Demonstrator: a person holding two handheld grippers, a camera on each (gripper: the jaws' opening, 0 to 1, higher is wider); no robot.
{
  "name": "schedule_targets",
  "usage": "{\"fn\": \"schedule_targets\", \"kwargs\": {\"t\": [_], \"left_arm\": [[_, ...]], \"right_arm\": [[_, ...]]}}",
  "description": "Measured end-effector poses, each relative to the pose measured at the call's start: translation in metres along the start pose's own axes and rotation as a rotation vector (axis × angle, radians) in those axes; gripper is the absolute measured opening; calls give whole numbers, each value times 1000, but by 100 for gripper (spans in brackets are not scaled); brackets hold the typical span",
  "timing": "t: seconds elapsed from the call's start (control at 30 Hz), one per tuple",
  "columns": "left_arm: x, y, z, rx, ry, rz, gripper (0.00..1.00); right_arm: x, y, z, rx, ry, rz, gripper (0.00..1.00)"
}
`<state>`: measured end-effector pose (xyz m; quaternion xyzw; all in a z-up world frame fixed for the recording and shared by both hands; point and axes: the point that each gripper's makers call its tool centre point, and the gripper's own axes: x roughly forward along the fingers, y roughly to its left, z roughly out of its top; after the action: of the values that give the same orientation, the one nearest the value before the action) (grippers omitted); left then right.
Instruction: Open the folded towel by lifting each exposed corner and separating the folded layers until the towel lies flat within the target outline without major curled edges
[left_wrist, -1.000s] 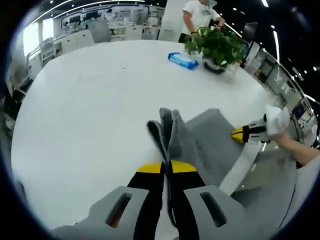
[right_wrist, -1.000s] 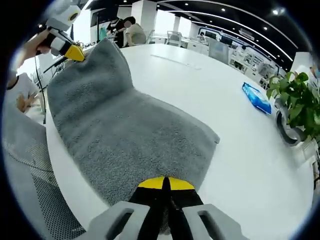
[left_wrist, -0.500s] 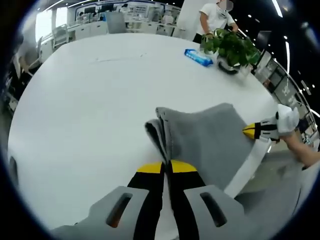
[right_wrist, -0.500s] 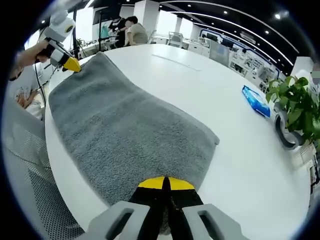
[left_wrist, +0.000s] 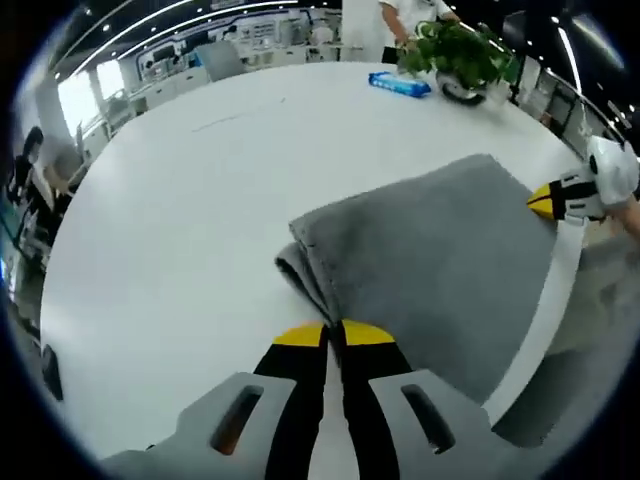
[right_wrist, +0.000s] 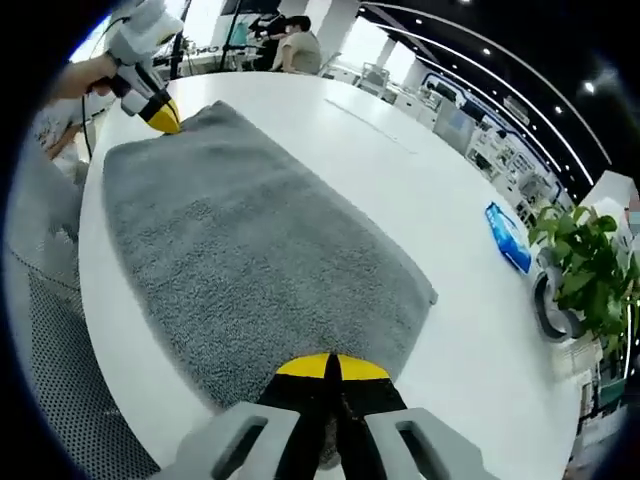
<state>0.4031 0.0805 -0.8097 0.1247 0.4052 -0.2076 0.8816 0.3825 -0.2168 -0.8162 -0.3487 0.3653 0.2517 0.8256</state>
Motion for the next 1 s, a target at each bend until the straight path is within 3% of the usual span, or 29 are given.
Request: {"fn": "schedule_targets", "kwargs": {"t": [0.17, 0.33, 0.4, 0.47, 0.5, 0.57, 0.67, 0.7, 0.77, 0.87, 0.97, 1.0], "left_arm": [[1, 2, 2, 12, -15, 6, 4], [0, 3, 2, 19, -30, -8, 4], [-1, 5, 3, -17, -42, -15, 5], [-7, 7, 7, -97, -79, -10, 7], [-10, 9, 11, -120, -105, -7, 8], [-23, 16, 26, -126, -185, 33, 8], [-41, 19, 55, -103, -295, 68, 8], [-44, 17, 63, -89, -325, 65, 8], [-43, 0, 84, 22, -389, 9, 8], [-24, -32, 87, 119, -327, -90, 8], [0, -59, 82, 198, -250, -185, 7], [11, -68, 74, 260, -196, -217, 7]], "right_arm": [[1, 2, 2, -210, 40, -43, 0], [1, 2, 2, -214, 39, -55, 0], [1, 1, 2, -202, 34, -55, 0], [1, 0, 2, -165, 21, -48, 0], [1, 0, 3, -107, 2, -42, 0], [0, -2, 2, -31, -27, -30, 0], [-8, -12, 3, 169, -47, -41, 4], [-11, -15, 4, 178, -56, -53, 7], [-20, -19, 16, 186, -95, -90, 7], [-27, -10, 35, 171, -121, -93, 5], [-23, 26, 59, 318, -175, 36, 5], [-20, 40, 67, 362, -198, 83, 5]]}}
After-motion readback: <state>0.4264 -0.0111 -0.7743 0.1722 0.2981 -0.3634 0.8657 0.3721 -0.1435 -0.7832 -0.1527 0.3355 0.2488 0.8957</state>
